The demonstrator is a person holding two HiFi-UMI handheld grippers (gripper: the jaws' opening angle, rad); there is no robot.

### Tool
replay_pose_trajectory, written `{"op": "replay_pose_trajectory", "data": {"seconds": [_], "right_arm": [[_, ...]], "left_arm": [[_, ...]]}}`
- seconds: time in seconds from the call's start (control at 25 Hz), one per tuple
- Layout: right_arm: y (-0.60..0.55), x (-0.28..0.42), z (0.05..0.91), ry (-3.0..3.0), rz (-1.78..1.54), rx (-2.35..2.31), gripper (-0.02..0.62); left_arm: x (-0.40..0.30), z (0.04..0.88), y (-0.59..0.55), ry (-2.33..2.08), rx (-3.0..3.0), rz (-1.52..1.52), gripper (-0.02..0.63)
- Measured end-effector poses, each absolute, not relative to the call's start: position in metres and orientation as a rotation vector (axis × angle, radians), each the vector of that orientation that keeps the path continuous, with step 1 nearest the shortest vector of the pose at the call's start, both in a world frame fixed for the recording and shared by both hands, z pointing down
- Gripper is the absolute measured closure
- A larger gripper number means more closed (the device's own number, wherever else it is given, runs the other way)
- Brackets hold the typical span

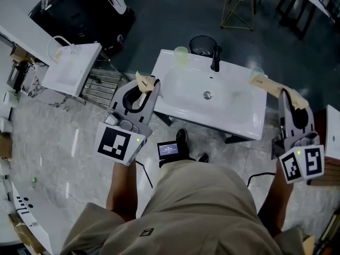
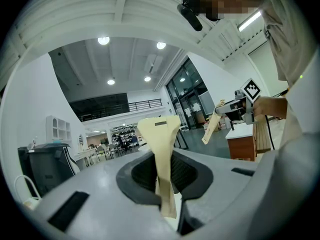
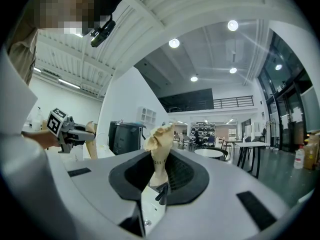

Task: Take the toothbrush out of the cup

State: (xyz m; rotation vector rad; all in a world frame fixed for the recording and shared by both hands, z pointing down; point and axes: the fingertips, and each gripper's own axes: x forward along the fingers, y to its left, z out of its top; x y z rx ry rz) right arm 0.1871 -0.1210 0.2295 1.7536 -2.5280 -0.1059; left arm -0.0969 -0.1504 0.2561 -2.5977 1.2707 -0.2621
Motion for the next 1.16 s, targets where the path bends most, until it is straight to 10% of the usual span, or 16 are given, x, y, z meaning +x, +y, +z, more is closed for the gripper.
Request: {"op": "replay_pose_trajectory", "data": {"seconds": [1.16], "right_arm": [[-0.139, 0.192, 0.254, -2.496, -0.071, 1.719, 0.541]], "left_arm": [[-0.087, 0.275, -0.168, 1.268, -2.628, -0.278, 0.565]]}}
